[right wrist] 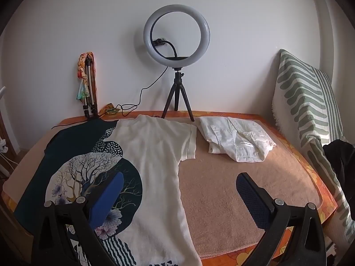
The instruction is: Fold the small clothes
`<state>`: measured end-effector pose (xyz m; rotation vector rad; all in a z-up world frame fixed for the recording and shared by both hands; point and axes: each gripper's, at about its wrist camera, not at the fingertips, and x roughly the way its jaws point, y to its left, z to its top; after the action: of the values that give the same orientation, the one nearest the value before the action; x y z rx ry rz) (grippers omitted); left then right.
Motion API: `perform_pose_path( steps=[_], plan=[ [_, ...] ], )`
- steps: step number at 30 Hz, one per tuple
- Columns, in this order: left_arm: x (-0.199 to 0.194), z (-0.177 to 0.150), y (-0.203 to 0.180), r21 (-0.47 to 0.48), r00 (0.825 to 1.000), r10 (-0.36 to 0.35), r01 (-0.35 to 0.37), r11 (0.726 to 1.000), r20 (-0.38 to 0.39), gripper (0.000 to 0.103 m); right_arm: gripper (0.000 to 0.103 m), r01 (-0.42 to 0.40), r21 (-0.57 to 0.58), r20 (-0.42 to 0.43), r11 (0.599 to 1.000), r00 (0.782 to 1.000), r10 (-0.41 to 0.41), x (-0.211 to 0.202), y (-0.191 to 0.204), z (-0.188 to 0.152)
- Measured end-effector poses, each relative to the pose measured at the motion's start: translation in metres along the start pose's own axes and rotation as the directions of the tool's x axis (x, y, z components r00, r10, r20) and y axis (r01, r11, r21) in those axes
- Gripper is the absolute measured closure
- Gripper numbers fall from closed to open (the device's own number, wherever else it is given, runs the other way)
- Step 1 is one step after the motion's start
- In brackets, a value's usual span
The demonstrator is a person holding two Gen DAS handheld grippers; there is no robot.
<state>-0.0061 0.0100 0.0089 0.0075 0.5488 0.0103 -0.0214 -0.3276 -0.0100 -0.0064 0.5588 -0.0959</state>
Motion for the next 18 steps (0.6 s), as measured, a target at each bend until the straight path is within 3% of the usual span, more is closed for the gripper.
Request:
perform_pose_path(
  steps=[18],
  plan=[
    [-0.0050, 0.0007, -0.0021, 0.002, 1.000, 0.004, -0.004, 1.000, 0.018, 0.000, 0.000, -0.002, 0.005, 0.000, 1.000, 1.000, 0.002, -0.0010, 0.0001, 0.0016]
  ],
)
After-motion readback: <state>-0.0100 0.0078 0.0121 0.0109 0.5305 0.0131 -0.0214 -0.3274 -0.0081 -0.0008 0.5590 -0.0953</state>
